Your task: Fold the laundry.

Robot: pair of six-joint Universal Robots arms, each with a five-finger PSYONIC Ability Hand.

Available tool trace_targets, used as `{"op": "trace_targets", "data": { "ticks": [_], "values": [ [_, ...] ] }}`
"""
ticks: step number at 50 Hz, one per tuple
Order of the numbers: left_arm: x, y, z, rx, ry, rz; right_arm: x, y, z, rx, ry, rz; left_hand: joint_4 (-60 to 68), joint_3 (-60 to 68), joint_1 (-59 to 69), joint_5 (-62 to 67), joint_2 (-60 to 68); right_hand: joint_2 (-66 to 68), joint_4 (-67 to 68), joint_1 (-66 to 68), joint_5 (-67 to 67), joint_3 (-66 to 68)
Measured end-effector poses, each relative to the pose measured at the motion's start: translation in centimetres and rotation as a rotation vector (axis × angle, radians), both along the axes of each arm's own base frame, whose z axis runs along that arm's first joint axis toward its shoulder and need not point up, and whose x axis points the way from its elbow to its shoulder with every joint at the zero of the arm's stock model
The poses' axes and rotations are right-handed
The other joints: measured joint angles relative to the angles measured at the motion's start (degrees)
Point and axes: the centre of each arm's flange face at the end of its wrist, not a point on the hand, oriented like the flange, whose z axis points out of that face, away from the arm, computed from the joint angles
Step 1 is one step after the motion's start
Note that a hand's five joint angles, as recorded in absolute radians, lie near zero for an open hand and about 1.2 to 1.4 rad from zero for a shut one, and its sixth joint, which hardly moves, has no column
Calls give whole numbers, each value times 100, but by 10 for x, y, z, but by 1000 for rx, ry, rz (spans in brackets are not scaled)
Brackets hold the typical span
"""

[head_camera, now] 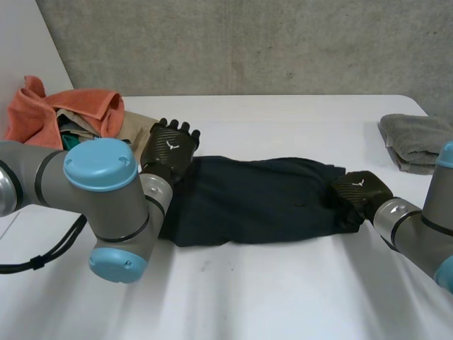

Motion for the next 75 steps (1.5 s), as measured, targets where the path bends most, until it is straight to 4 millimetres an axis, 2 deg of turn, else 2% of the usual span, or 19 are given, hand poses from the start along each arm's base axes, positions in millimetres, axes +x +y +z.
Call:
{"op": "trace_targets", "data": {
  "ticks": [7,15,19,21,26,28,31,35,38,39,41,45,49,52,57,60,66,71,75],
  "values": [
    [2,6,8,-10,7,-5,-10,-15,2,-95,35,-49,0,0,0,0,0,552,721,621,597,636],
    [9,16,31,-46,31,-5,-39,-35,36,-293,216,-130,0,0,0,0,0,552,723,765,608,636],
    [15,21,42,-60,46,-1,-38,-33,48,-365,330,-91,0,0,0,0,0,552,724,768,654,636],
    [18,23,46,-63,55,2,-28,-29,52,-397,357,-47,0,0,0,0,0,554,728,775,655,643],
    [25,26,53,-59,93,16,42,10,61,-532,345,216,0,0,0,0,0,576,740,813,696,696],
    [28,26,55,-53,110,22,72,34,59,-572,310,345,0,0,0,0,0,576,741,813,704,696],
    [31,27,56,-45,132,29,109,73,50,-609,257,538,0,0,0,-3,0,576,742,813,734,697],
    [32,29,59,-42,148,31,134,112,26,-615,249,738,0,0,0,0,-1,298,407,710,484,378],
    [32,29,61,-46,155,32,144,130,11,-619,261,834,0,0,0,0,0,-1436,-1290,-918,-1241,-1331],
    [32,29,63,-52,160,33,147,135,7,-621,262,864,0,0,0,0,0,-3059,-2718,-2413,-2681,-2881],
    [32,28,67,-61,166,33,148,138,6,-618,254,876,0,0,0,0,0,-4519,-4331,-3874,-4140,-4355],
    [29,26,78,-90,189,32,144,127,27,-572,149,800,0,0,0,0,0,-4992,-4909,-4261,-4735,-4941],
    [23,23,96,-126,241,22,130,105,63,-453,-70,635,0,0,0,0,0,-4992,-4909,-4261,-4736,-4941],
    [16,23,108,-138,292,2,111,81,89,-320,-281,473,0,-1,0,0,0,-4992,-4909,-4261,-4735,-4941],
    [-10,32,109,-82,351,-68,75,42,107,-160,-444,258,0,0,0,0,0,-4993,-4909,-4261,-4735,-4941],
    [-30,41,95,-11,345,-112,61,25,105,-91,-449,182,0,0,0,0,0,-4992,-4909,-4261,-4736,-4941],
    [-63,54,35,175,251,-142,55,-4,73,67,-343,126,0,0,0,0,0,-4992,-4909,-4261,-4735,-4941],
    [-62,52,-14,269,143,-41,60,-14,39,118,-229,161,0,0,0,0,0,-4992,-4909,-4261,-4735,-4941],
    [-52,52,-36,307,66,40,63,-17,17,127,-162,194,0,0,0,0,0,-4992,-4909,-4313,-4735,-4941]
  ]
}}
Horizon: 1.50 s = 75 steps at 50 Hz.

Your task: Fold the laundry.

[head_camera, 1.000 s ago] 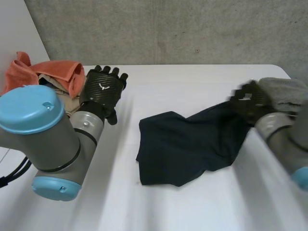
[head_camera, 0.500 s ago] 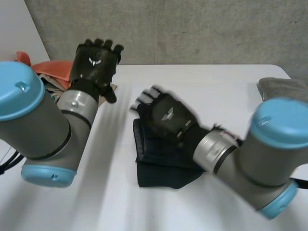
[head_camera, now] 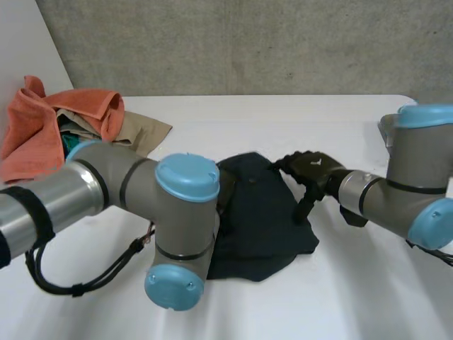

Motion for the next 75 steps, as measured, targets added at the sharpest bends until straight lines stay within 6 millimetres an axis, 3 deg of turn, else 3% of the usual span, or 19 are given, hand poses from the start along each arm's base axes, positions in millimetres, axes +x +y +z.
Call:
{"op": "trace_targets", "data": {
  "ticks": [7,14,21,27,31,36,42,46,55,56,57,58,59,62,64,65,71,75],
  "values": [
    [19,8,-16,62,-112,46,6,1,-26,-14,76,48,0,1,-9,0,-44,-66,0,-230,0,0],
    [23,11,5,32,-105,37,7,0,-20,-80,130,29,0,1,-47,0,-98,-95,0,-300,0,0],
    [16,4,64,-99,0,-31,0,8,27,-236,109,-20,0,1,-47,-11,-98,-95,0,-299,-3,0],
    [10,-1,123,-198,144,-203,-10,40,52,-380,72,-72,0,1,-39,-11,-96,-95,0,-299,-3,0],
    [6,3,147,-208,214,-393,-11,76,40,-414,55,-53,1,1,-26,-11,-86,-95,0,-299,-3,0],
    [4,12,157,-153,250,-586,-5,122,9,-410,42,22,5,1,-26,-11,-86,-95,0,-299,-3,0],
    [4,15,154,-94,256,-638,4,142,-21,-403,33,84,5,1,-26,-11,-86,-95,0,-299,-5,0],
    [4,15,150,-76,252,-637,10,140,-34,-406,31,95,2,1,-26,-11,-86,-94,0,-300,-2,0],
    [2,15,142,-60,243,-625,28,109,-55,-460,11,72,2,1,-26,-11,-86,-13,25,-106,23,31],
    [2,15,142,-60,243,-624,29,106,-55,-467,8,68,2,1,-26,-11,-86,655,605,563,591,607],
    [2,14,142,-61,243,-623,32,99,-55,-485,0,58,2,1,-26,-11,-86,2196,2063,2033,1841,2203],
    [2,14,142,-61,243,-623,33,97,-55,-489,-2,56,2,1,-26,-11,-86,2442,2409,2252,2025,2434],
    [3,14,142,-62,243,-622,35,93,-54,-502,-9,50,2,1,-26,-11,-86,3917,3811,3398,3081,3857],
    [3,13,143,-65,244,-619,42,81,-48,-538,-32,39,2,1,-26,-11,-86,5392,5449,4328,4496,5442],
    [4,13,144,-65,245,-619,43,79,-47,-543,-36,38,2,1,-26,-11,-86,5392,5504,4328,4556,5464],
    [5,12,146,-70,247,-616,48,68,-38,-569,-66,28,2,1,-26,-11,-86,5392,5548,4319,4756,5466],
    [7,9,152,-89,253,-609,58,44,-12,-576,-187,-9,2,1,-26,-11,-86,5392,5548,4319,4950,5466],
    [10,7,161,-119,263,-602,51,13,18,-598,-280,-70,2,1,-26,-11,-86,5449,5548,4319,5116,5466]
  ]
}}
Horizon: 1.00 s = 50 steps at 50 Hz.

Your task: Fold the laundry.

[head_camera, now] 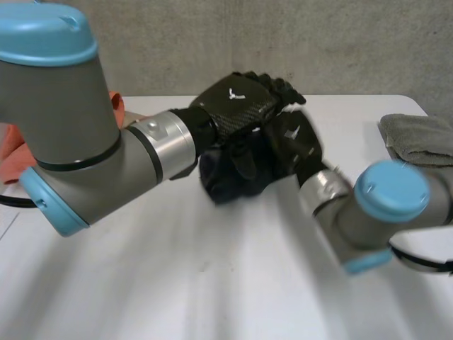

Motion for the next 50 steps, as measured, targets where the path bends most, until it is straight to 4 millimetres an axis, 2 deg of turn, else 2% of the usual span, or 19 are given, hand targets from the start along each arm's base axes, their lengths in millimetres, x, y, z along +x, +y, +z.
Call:
{"op": "trace_targets", "data": {
  "ticks": [5,10,12,13,14,17,18,20,23,24,25,26,27,31,36,42,50],
  "values": [
    [5,-3,19,-46,45,16,-37,-59,46,-76,-100,-112,0,0,0,0,0,3,47,0,147,0],
    [8,-4,29,-62,78,24,-71,-94,73,-145,-130,-199,0,0,0,0,0,7,83,0,286,20],
    [8,-5,33,-62,100,25,-103,-123,85,-193,-135,-261,0,0,0,0,0,32,89,0,286,39],
    [8,-5,34,-62,102,25,-107,-126,86,-198,-135,-267,0,0,0,0,0,32,89,0,287,39],
    [8,-5,35,-59,114,25,-131,-146,89,-222,-132,-308,0,0,0,0,0,32,91,0,286,43],
    [8,-4,37,-54,126,24,-171,-176,84,-243,-119,-360,0,0,0,0,0,32,98,0,315,82],
    [8,-4,36,-52,128,23,-189,-188,78,-243,-111,-383,0,0,0,0,0,32,109,0,320,90],
    [7,-4,35,-48,128,22,-211,-203,66,-239,-101,-410,0,0,0,0,0,33,115,0,320,91],
    [7,-4,32,-41,124,21,-253,-228,36,-218,-82,-462,0,0,0,0,0,32,121,0,322,104],
    [7,-4,32,-40,123,21,-258,-231,32,-215,-79,-467,0,0,0,0,0,33,121,0,322,112],
    [6,-4,30,-37,120,20,-272,-239,16,-199,-70,-478,0,0,0,0,0,33,121,0,340,133],
    [6,-4,29,-36,119,20,-275,-240,12,-194,-68,-479,0,0,0,0,0,33,121,0,350,135],
    [5,-5,28,-33,116,19,-285,-246,-6,-173,-58,-476,0,0,0,0,0,33,121,0,386,140],
    [4,-5,23,-24,109,20,-298,-249,-43,-116,-33,-439,2,0,0,0,0,33,121,0,442,140],
    [4,-6,20,-15,102,23,-313,-241,-64,-57,-12,-408,2,0,0,0,0,33,121,0,489,141],
    [4,-4,19,-12,99,25,-323,-231,-63,-23,-3,-401,2,0,0,0,0,33,121,0,489,141],
    [1,0,19,-13,100,15,-321,-225,-31,-43,-7,-410,1,0,0,0,0,33,121,0,489,141]
  ]
}}
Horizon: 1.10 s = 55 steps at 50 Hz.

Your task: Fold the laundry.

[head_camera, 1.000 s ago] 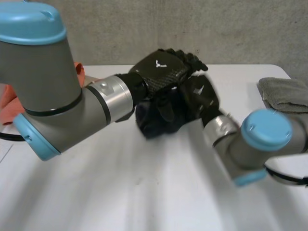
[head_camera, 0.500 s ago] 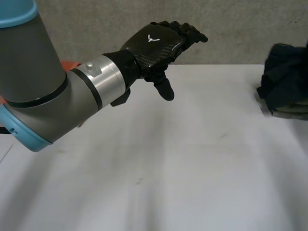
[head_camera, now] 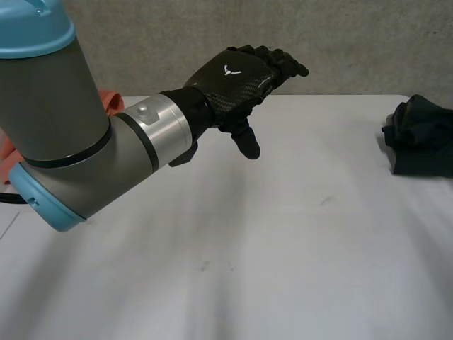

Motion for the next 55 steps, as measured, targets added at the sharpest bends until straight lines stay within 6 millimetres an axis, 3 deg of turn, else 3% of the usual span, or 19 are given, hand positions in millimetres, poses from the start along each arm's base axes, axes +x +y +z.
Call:
{"op": "trace_targets", "data": {
  "ticks": [4,7,12,16,20,25,26,29,33,35,40,44,51,55],
  "values": [
    [-1,1,0,-1,1,-2,4,-2,19,-46,12,8,0,0,0,0,0,0,0,0,0,0],
    [-1,1,1,-3,3,-2,11,-10,44,-155,31,16,0,0,0,0,0,58,0,0,0,13],
    [-1,-1,4,-13,12,3,20,-29,110,-461,-34,-11,0,0,0,0,0,110,0,0,0,35],
    [0,-2,6,-23,19,14,17,-36,138,-612,-141,-28,0,0,0,0,0,110,0,0,1,35],
    [0,-3,6,-26,21,24,14,-42,129,-635,-206,-27,0,0,0,0,0,110,0,0,1,35],
    [0,-4,3,-18,16,29,14,-47,77,-505,-220,-14,0,0,0,0,0,110,0,0,1,35],
    [0,-4,1,-12,11,29,14,-46,56,-440,-218,-7,0,0,0,0,0,110,0,0,1,35],
    [0,-3,-5,1,1,28,14,-41,24,-329,-218,4,-1,0,0,0,0,110,0,0,2,35],
    [0,-3,-12,17,-12,27,14,-30,4,-206,-226,11,-1,0,0,0,0,-3097,-3155,-2380,-3242,-3106],
    [0,-3,-14,23,-17,26,15,-24,7,-165,-231,10,-1,0,0,0,0,-4111,-4239,-3041,-4364,-4153],
    [0,-2,-16,28,-20,26,16,-11,36,-114,-233,3,-1,0,0,0,0,-4330,-4695,-3157,-4824,-4476],
    [1,-1,-17,33,-22,25,10,-1,64,-98,-223,-22,-3,0,0,0,0,-5208,-5450,-4056,-5563,-5366],
    [2,4,-20,45,-31,21,-8,21,109,-57,-171,-99,-3,0,0,0,0,-5464,-5653,-4234,-5609,-5585],
    [2,6,-19,46,-31,18,-12,37,123,18,-109,-146,-3,0,0,0,0,-5464,-5653,-4234,-5609,-5585]
  ]
}}
